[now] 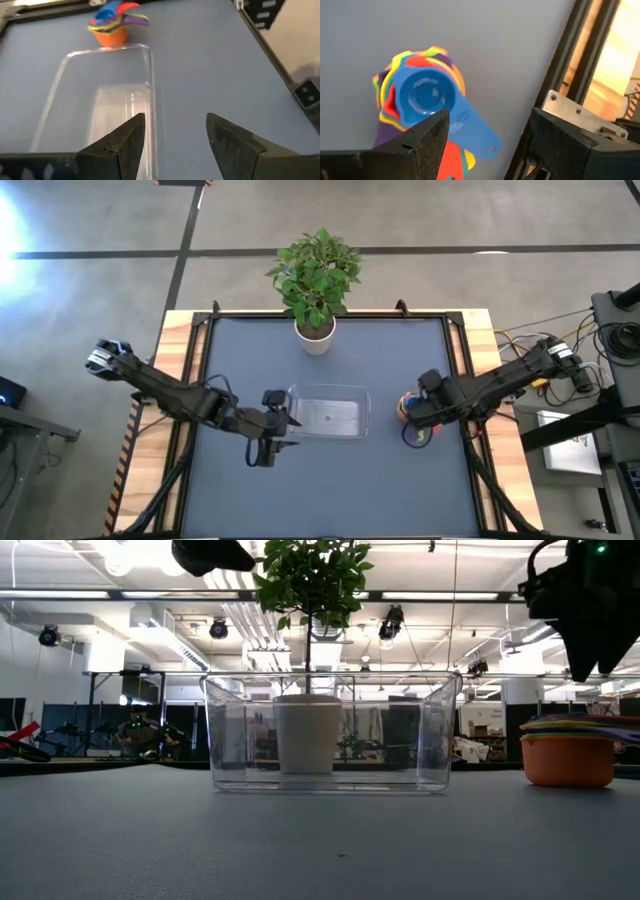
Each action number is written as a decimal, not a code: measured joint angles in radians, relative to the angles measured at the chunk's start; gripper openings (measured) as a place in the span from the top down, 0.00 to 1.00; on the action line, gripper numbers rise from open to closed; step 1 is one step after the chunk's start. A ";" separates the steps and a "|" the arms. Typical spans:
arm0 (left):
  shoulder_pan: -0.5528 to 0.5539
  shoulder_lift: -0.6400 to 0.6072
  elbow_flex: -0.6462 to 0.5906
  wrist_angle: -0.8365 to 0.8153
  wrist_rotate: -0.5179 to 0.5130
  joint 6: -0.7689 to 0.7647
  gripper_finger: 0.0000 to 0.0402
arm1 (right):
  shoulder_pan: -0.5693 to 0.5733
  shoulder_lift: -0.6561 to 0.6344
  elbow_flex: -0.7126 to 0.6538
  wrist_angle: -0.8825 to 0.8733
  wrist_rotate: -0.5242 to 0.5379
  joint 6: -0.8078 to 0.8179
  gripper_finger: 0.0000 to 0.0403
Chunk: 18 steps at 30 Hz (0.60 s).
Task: Nest measuring cups in basket
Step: Stack the blue measuring cup on top of the red measuring cup
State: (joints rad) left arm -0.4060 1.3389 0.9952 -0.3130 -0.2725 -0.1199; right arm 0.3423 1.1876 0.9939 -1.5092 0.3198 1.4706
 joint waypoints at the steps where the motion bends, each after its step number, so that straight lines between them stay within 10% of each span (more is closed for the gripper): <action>1: 0.000 0.019 0.002 0.007 0.010 0.004 0.52 | 0.000 -0.001 0.000 -0.013 0.002 0.005 0.34; 18: -0.006 0.130 0.054 0.114 0.108 0.059 0.73 | -0.003 0.007 -0.190 0.062 -0.088 -0.005 0.88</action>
State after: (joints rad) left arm -0.4118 1.4684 1.0496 -0.1986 -0.1646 -0.0609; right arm 0.3397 1.1942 0.8038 -1.4467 0.2317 1.4652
